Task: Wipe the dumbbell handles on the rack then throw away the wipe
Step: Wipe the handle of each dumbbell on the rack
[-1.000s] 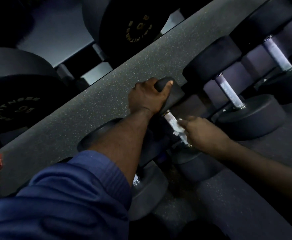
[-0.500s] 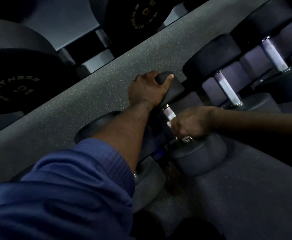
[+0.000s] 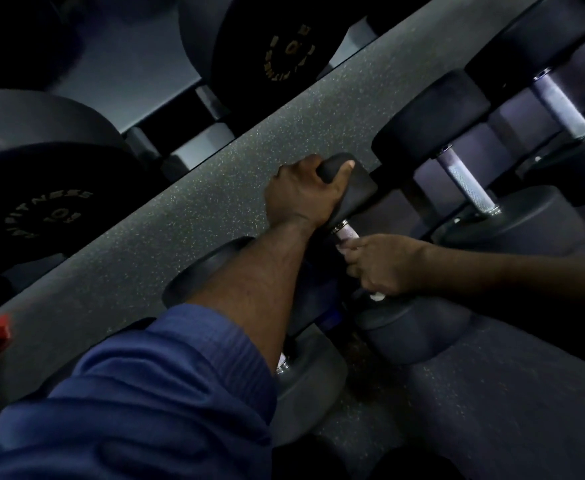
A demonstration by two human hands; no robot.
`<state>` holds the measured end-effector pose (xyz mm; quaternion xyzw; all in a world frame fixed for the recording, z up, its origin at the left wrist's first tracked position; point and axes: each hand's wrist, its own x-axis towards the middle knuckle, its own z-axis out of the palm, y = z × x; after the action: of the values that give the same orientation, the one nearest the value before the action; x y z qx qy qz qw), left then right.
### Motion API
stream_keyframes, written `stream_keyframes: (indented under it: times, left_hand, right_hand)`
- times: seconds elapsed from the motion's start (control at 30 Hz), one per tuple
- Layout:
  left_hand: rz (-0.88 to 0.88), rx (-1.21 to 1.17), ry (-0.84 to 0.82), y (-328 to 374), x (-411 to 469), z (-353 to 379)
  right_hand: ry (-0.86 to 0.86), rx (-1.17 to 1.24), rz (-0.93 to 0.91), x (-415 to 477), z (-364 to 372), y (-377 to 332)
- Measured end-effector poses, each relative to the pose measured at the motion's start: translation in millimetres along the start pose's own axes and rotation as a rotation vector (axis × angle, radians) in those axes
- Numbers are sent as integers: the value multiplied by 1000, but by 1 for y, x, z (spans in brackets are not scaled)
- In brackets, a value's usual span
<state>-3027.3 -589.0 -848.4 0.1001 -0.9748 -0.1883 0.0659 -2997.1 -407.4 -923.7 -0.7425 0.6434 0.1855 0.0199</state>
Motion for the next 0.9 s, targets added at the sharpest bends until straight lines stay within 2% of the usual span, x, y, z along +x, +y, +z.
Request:
stream_keyframes:
  times: [0.17,0.23,0.3,0.37,0.43,0.5,0.6,0.67,0.7,0.77,0.83,0.9]
  left_hand:
    - [0,-6,-6,-1,0,2]
    - [-1,-5,-4,-1,0,3]
    - [-5,1,-1,-1,0,2]
    - [-5,13,-3,-1,0,2]
    - [-5,16,-1,-1,1,2]
    - [-5,15,4,-1,0,2]
    - [-14,-4,5,-1,0,2]
    - [-16,-18,10,0,0,1]
    - [-14,-19,7,1,-1,0]
    - [-10,-19,-7,1,0,-1]
    - [-9,-14,-10,2,-1,-2]
    - [-2,4,-5,2,-1,-2]
  right_hand:
    - [92,226,14,-6,-7,2]
    - [67,326,42,0,-18,-1]
    - [70,592,67,7,-25,-16]
    - [47,860,164,6,-34,-29]
    - [23,958,335,-3,-33,-24]
    - [69,1076,534,-21,-30,-11]
    - [122,1034,848,-48,-15,-7]
    - [-20,925,1136,-52,-12,-18]
    - [-194,876,1158,-47,-14,-26]
    - [-439,821,987,-35,-24,-37]
    - [-478,758,880,-31,-33,-40]
    - [-421,751,893,-32,-34,-34]
